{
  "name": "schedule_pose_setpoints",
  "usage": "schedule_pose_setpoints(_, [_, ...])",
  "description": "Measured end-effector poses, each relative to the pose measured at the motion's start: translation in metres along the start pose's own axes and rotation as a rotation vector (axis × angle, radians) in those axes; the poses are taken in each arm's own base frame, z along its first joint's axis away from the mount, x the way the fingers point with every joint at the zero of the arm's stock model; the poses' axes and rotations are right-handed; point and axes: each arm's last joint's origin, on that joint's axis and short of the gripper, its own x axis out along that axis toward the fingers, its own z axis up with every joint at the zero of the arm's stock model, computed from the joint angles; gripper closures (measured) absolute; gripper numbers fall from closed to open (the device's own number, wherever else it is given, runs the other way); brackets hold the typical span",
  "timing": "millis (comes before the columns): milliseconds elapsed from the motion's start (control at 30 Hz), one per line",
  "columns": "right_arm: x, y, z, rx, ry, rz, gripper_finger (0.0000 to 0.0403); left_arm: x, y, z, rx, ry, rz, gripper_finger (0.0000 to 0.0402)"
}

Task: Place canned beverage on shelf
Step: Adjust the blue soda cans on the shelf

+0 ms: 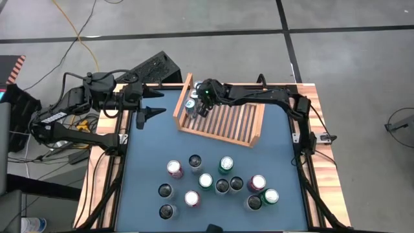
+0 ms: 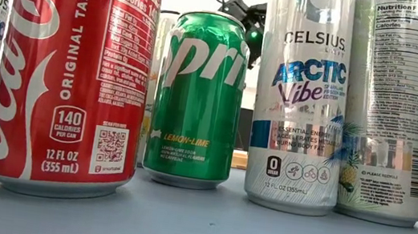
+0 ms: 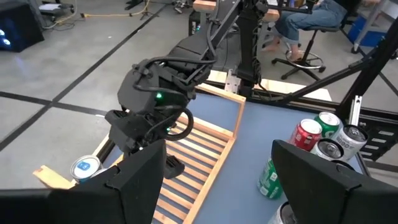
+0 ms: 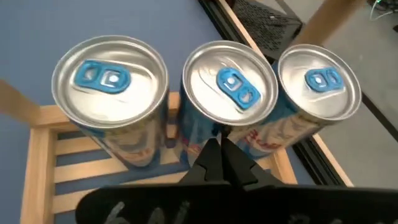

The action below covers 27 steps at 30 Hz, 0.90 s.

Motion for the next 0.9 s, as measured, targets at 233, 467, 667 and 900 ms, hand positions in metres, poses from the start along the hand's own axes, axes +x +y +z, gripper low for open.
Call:
schedule_pose_setpoints(233, [0.0, 0.001, 0.003, -0.006, -0.031, 0.015, 0.0403, 0.0, 0.0, 0.0, 0.027, 0.001, 0.008, 0.0123])
schedule_pose_setpoints(467, [-0.003, -0.002, 0.001, -0.007, 0.0, 0.003, 0.0403, 0.0, 0.001, -0.001, 0.031, 0.008, 0.023, 0.0123])
schedule_pose_setpoints(667, [-0.012, -0.02, -0.004, 0.013, 0.084, -0.074, 0.0403, 0.0, 0.001, -0.003, 0.026, 0.029, 0.024, 0.0123])
schedule_pose_setpoints(900, [0.001, -0.053, -0.004, 0.101, 0.042, -0.134, 0.0403, 0.0, 0.001, -0.003, 0.025, 0.03, 0.033, 0.0123])
